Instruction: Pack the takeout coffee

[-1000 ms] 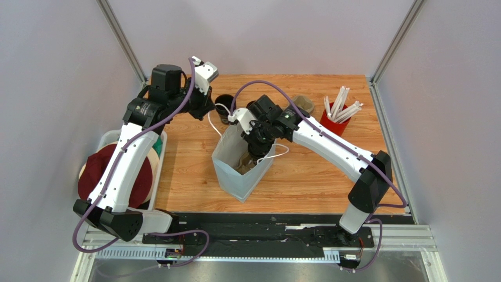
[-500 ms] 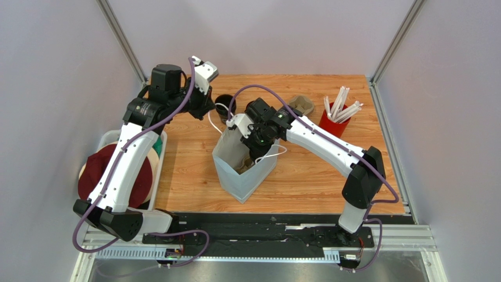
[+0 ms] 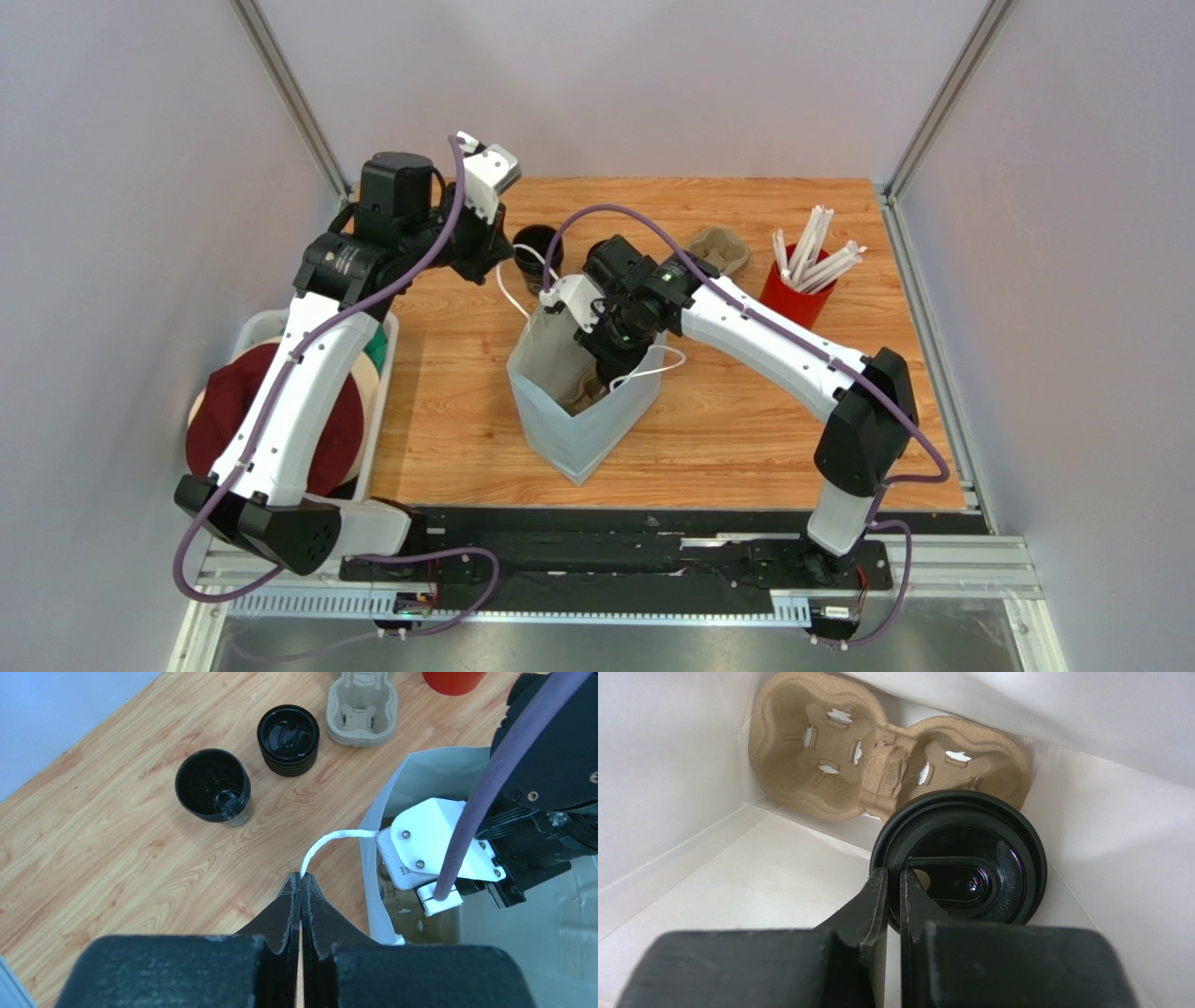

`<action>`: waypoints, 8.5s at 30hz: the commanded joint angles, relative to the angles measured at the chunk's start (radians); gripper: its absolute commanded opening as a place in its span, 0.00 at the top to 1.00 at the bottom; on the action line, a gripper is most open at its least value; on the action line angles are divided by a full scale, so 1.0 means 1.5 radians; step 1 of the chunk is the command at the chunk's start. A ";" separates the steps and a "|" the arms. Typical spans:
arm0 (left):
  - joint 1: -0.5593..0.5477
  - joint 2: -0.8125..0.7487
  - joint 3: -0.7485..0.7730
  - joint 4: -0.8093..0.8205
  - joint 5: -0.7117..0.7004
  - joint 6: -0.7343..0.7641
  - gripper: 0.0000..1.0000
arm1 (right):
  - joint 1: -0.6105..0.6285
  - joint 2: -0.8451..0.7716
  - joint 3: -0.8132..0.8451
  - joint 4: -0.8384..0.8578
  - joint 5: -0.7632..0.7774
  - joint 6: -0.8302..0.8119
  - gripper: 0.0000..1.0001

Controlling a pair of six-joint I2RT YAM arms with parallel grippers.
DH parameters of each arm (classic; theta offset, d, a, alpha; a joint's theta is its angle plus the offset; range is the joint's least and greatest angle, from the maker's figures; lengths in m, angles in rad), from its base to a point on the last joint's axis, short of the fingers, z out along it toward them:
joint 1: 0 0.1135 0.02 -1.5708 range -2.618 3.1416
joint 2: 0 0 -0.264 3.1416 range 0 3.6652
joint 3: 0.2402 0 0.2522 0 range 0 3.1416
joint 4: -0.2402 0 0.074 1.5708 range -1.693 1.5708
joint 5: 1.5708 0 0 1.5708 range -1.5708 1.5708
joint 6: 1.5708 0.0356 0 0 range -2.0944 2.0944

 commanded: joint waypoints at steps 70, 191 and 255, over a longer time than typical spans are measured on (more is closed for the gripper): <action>0.004 -0.005 0.027 0.027 0.010 -0.034 1.00 | 0.004 0.063 -0.163 0.076 0.003 -0.017 1.00; -0.137 0.189 0.216 -0.002 0.263 0.082 0.87 | -0.579 -0.036 -0.002 0.343 0.223 0.126 0.60; -0.137 0.295 0.342 -0.016 0.257 0.142 0.83 | -0.408 -0.349 0.216 0.123 -0.127 0.097 0.98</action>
